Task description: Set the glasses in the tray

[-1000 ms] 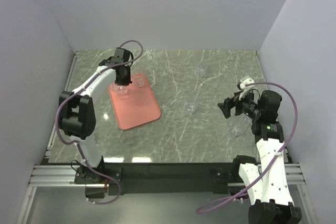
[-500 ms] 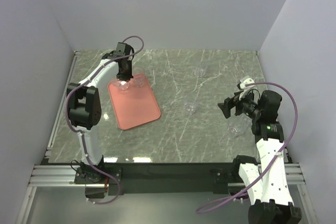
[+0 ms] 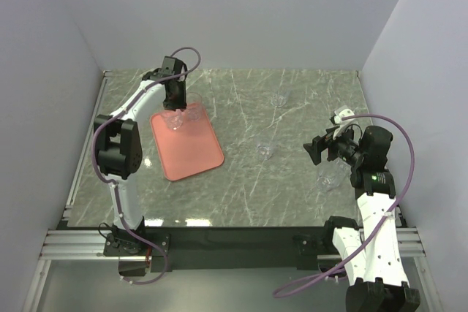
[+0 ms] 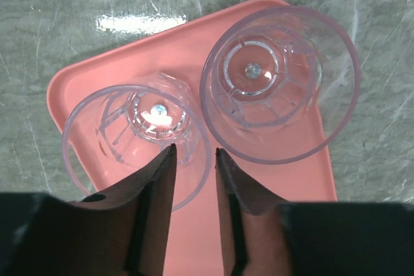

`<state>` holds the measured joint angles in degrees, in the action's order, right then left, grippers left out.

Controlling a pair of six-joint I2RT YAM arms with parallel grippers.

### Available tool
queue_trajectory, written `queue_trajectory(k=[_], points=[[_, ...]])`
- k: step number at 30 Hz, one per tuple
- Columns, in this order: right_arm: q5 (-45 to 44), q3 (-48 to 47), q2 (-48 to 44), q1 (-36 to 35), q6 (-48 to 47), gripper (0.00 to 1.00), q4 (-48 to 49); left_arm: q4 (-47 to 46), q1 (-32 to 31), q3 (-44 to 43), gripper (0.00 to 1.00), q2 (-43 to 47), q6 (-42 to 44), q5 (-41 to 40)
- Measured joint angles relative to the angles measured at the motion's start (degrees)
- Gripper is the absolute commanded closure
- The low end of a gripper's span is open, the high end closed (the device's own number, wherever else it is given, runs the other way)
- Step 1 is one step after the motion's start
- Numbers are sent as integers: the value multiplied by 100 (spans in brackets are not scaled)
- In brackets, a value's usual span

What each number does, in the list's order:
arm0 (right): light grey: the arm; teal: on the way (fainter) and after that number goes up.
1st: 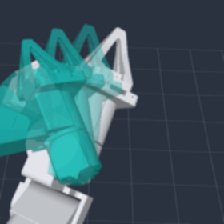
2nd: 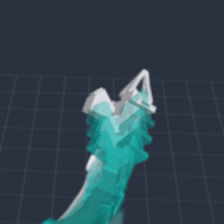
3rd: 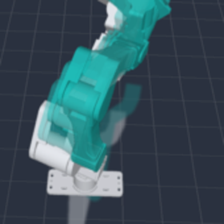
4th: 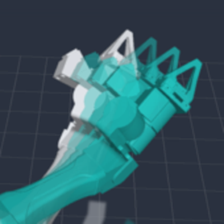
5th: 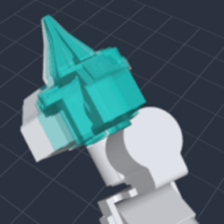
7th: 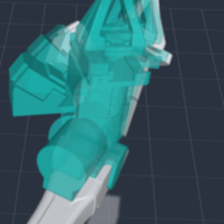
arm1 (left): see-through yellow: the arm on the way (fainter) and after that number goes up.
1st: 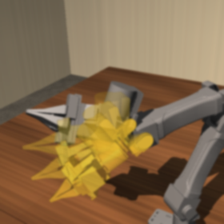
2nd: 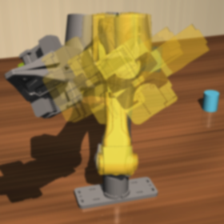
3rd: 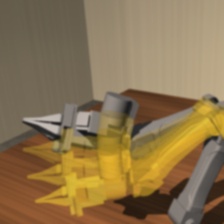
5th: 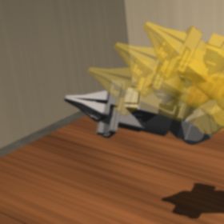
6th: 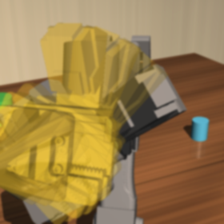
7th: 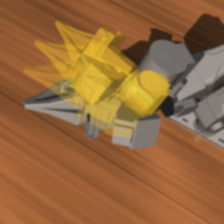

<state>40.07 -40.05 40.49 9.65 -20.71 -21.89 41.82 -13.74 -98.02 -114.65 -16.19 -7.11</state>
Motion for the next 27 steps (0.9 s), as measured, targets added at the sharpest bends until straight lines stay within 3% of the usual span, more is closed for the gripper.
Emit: queue_trajectory(k=[5,10,23,27], points=[[0,0,0,0,0,0,0,-2,0,0,49,11,-15,-4],[0,0,4,0,-7,0,0,-114,0,216,43,442,-20,-2],[680,9,275,-31,-186,0,-13,-1360,96,2839,28,3788,-210,155],[837,-190,710,-369,-400,0,-328,-1803,140,3679,17,4590,-247,190]])
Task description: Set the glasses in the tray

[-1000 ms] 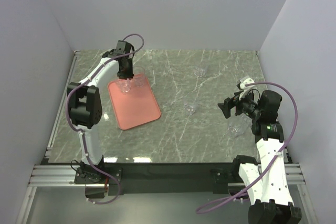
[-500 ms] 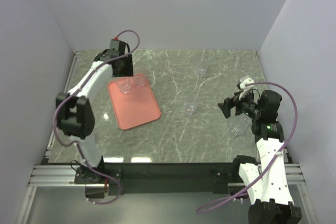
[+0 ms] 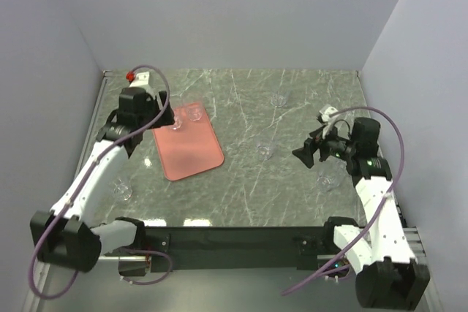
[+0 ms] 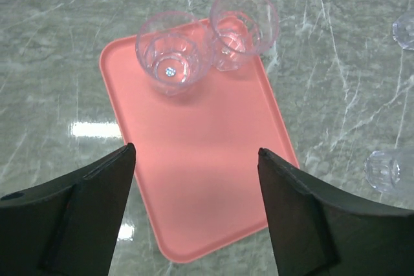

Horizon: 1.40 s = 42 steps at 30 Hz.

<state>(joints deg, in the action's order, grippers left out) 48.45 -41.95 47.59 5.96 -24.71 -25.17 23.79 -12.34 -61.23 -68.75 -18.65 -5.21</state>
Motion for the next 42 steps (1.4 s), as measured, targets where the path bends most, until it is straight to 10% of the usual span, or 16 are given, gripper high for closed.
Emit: queue_trajectory(k=[15,42], points=[[-702,-2153,3171,-1394,619,17,-804,-1021,4,2061,1,2804,98,-455],[-2682,-2791,4693,-2179,1486,53,-1001,-1115,4,2083,1,2992,96,-826]])
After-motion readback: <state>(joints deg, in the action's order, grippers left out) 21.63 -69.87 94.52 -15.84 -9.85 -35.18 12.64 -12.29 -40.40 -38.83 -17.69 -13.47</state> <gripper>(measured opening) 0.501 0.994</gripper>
